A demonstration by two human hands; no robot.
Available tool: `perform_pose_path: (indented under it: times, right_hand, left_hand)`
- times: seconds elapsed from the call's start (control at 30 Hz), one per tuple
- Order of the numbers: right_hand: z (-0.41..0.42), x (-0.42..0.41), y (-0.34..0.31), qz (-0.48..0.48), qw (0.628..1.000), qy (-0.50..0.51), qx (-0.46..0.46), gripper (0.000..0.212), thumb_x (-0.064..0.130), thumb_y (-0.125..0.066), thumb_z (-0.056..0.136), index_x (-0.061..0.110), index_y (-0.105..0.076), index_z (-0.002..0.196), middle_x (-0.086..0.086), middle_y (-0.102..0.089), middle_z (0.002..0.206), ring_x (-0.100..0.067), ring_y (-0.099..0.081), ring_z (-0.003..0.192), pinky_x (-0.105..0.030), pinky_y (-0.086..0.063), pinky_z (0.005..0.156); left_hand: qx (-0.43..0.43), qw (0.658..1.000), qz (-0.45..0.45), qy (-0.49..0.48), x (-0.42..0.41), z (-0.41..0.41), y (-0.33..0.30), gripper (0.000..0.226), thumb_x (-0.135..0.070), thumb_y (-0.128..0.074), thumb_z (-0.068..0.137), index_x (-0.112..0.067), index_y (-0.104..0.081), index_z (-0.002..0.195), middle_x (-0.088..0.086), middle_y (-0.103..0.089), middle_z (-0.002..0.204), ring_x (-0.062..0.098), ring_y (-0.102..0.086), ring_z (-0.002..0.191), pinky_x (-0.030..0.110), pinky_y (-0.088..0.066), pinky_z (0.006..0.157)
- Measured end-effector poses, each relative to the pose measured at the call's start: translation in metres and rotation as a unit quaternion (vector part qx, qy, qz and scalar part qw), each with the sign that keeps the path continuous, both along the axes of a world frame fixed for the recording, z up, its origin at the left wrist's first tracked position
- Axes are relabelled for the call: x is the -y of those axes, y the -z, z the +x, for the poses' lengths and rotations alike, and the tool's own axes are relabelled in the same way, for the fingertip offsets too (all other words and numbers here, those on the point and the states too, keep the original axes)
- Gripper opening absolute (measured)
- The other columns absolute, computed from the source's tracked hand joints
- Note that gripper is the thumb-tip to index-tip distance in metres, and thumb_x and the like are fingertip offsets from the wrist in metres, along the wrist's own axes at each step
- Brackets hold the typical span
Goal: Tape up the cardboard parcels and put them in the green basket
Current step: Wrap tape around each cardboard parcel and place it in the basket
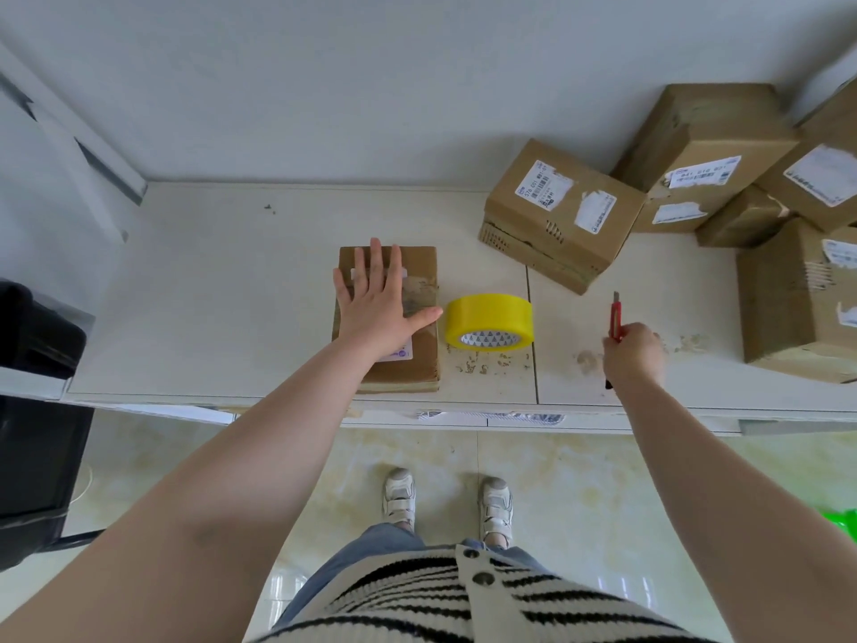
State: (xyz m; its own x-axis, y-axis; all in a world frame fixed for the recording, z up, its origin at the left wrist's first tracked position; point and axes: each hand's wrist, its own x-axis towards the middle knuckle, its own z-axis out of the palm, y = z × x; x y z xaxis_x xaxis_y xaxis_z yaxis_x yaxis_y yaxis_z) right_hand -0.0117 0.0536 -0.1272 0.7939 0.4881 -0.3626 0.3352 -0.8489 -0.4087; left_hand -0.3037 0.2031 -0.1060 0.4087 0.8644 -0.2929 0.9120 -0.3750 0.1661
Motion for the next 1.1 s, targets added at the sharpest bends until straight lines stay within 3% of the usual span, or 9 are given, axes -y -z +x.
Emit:
perform_pose_path:
  times: [0.13, 0.2, 0.3, 0.47, 0.57, 0.7, 0.97, 1.03, 1.1]
  right_hand:
    - [-0.045, -0.030, -0.051, 0.206, 0.976, -0.055, -0.048, 0.015, 0.022, -0.056, 0.096, 0.016, -0.069, 0.095, -0.004, -0.065, 0.072, -0.018, -0.060, 0.059, -0.024, -0.042, 0.051]
    - [-0.078, -0.051, -0.074, 0.252, 0.955, -0.115, -0.105, 0.018, 0.022, -0.061, 0.093, 0.024, -0.066, 0.076, 0.009, -0.057, 0.055, -0.007, -0.051, 0.048, -0.020, -0.040, 0.047]
    - [-0.115, -0.074, -0.087, 0.178, 0.943, -0.210, -0.187, 0.019, 0.024, -0.065, 0.092, 0.018, -0.067, 0.073, 0.004, -0.056, 0.058, -0.012, -0.050, 0.051, -0.020, -0.042, 0.051]
    - [-0.116, -0.078, -0.087, 0.033, 0.943, -0.303, -0.135, 0.024, 0.024, -0.060, 0.094, 0.006, -0.070, 0.080, -0.003, -0.057, 0.064, -0.012, -0.052, 0.050, -0.018, -0.039, 0.042]
    - [-0.113, -0.078, -0.091, -0.023, 0.937, -0.329, -0.117, 0.029, 0.019, -0.061, 0.090, 0.008, -0.061, 0.062, -0.003, -0.050, 0.057, -0.012, -0.046, 0.048, -0.020, -0.036, 0.046]
    - [-0.111, -0.077, -0.093, -0.018, 0.943, -0.300, -0.145, 0.035, 0.011, -0.067, 0.084, 0.010, -0.047, 0.055, 0.004, -0.044, 0.047, -0.007, -0.041, 0.040, -0.022, -0.032, 0.044]
    - [-0.120, -0.081, -0.085, -0.029, 0.949, -0.296, -0.105, 0.027, 0.022, -0.066, 0.088, 0.007, -0.047, 0.096, -0.011, -0.051, 0.094, -0.020, -0.049, 0.085, -0.029, -0.042, 0.059]
    - [-0.121, -0.080, -0.082, 0.005, 0.948, -0.305, -0.086, 0.025, 0.027, -0.058, 0.095, 0.008, -0.055, 0.079, -0.012, -0.056, 0.083, -0.022, -0.056, 0.077, -0.035, -0.051, 0.067]
    - [-0.116, -0.075, -0.078, 0.096, 0.956, -0.241, -0.134, 0.037, 0.029, -0.052, 0.099, 0.011, -0.056, 0.067, -0.005, -0.053, 0.063, -0.013, -0.053, 0.053, -0.028, -0.050, 0.059]
  left_hand:
    - [0.004, 1.000, -0.001, -0.004, 0.001, 0.000, -0.002, 0.109, -0.083, -0.030, 0.083, -0.018, 0.020, 0.155, 0.010, 0.028, 0.161, 0.030, 0.025, 0.148, 0.055, 0.017, 0.115]
    - [0.010, 1.000, -0.004, -0.005, 0.002, 0.000, -0.004, 0.108, -0.082, -0.031, 0.084, -0.018, 0.019, 0.155, 0.010, 0.028, 0.161, 0.030, 0.024, 0.148, 0.055, 0.016, 0.116]
    - [0.019, 1.000, -0.007, -0.010, 0.002, -0.001, -0.007, 0.108, -0.082, -0.034, 0.084, -0.020, 0.017, 0.156, 0.008, 0.028, 0.161, 0.029, 0.024, 0.149, 0.054, 0.016, 0.116]
    - [0.033, 0.999, -0.029, -0.008, 0.000, -0.002, -0.009, 0.109, -0.078, -0.041, 0.085, -0.020, 0.017, 0.156, 0.008, 0.028, 0.161, 0.028, 0.024, 0.149, 0.055, 0.015, 0.117]
    - [0.031, 0.999, -0.030, -0.006, -0.001, -0.003, -0.008, 0.109, -0.079, -0.040, 0.084, -0.020, 0.017, 0.155, 0.008, 0.029, 0.161, 0.029, 0.025, 0.148, 0.055, 0.015, 0.116]
    - [0.029, 0.999, -0.031, -0.006, -0.002, -0.003, -0.006, 0.111, -0.080, -0.040, 0.083, -0.020, 0.019, 0.155, 0.008, 0.030, 0.160, 0.029, 0.026, 0.148, 0.055, 0.017, 0.115]
    - [0.021, 0.999, -0.027, -0.005, -0.001, -0.002, -0.008, 0.111, -0.080, -0.040, 0.083, -0.019, 0.019, 0.155, 0.008, 0.030, 0.160, 0.030, 0.025, 0.148, 0.055, 0.016, 0.116]
    - [0.028, 0.999, -0.031, -0.003, -0.001, -0.002, -0.008, 0.111, -0.080, -0.040, 0.084, -0.019, 0.019, 0.155, 0.009, 0.030, 0.160, 0.030, 0.026, 0.148, 0.054, 0.017, 0.115]
    - [0.032, 0.999, -0.033, -0.002, -0.001, -0.003, -0.008, 0.110, -0.079, -0.039, 0.084, -0.018, 0.019, 0.155, 0.009, 0.031, 0.160, 0.030, 0.026, 0.148, 0.054, 0.017, 0.115]
